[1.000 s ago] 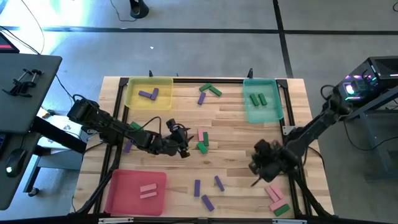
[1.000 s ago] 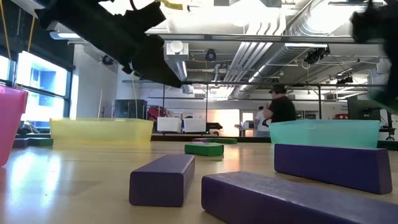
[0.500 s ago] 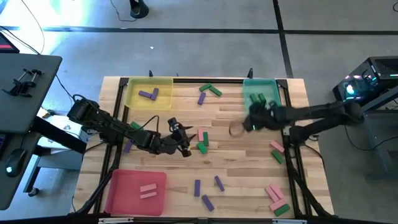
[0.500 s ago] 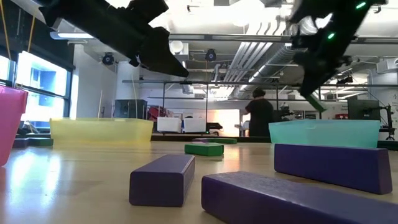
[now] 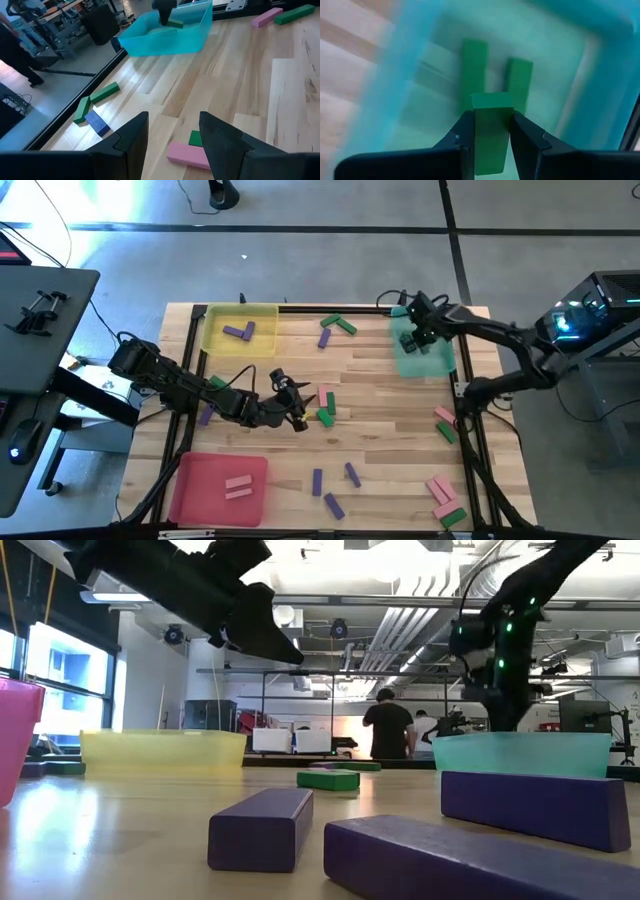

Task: Sort blocks
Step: Put the green wooden block into the green bin, then put the purple wooden block into the yellow bin

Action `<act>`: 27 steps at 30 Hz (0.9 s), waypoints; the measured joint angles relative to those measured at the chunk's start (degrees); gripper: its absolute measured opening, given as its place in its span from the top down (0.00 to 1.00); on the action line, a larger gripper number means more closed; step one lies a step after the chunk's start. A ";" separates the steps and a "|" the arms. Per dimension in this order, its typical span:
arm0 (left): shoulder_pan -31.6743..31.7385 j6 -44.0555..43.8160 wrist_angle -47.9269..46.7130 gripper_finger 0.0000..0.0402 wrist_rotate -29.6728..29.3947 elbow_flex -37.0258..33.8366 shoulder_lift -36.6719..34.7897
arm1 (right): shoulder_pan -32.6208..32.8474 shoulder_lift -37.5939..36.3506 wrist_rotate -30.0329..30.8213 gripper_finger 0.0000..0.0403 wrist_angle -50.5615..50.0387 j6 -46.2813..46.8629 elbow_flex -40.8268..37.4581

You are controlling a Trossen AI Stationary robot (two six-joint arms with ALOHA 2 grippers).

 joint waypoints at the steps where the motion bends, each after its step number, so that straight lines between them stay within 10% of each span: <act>1: -0.04 -0.10 0.07 0.59 0.00 0.00 0.00 | -0.69 1.52 0.00 0.84 -0.02 -0.61 0.00; 13: -3.65 -3.12 2.96 0.59 0.66 0.32 0.00 | -1.95 8.06 0.06 0.62 2.51 -4.37 0.00; 27: -7.33 -12.16 -1.95 0.59 -1.53 0.42 -0.04 | 2.72 -9.02 1.70 0.53 9.45 -3.78 0.00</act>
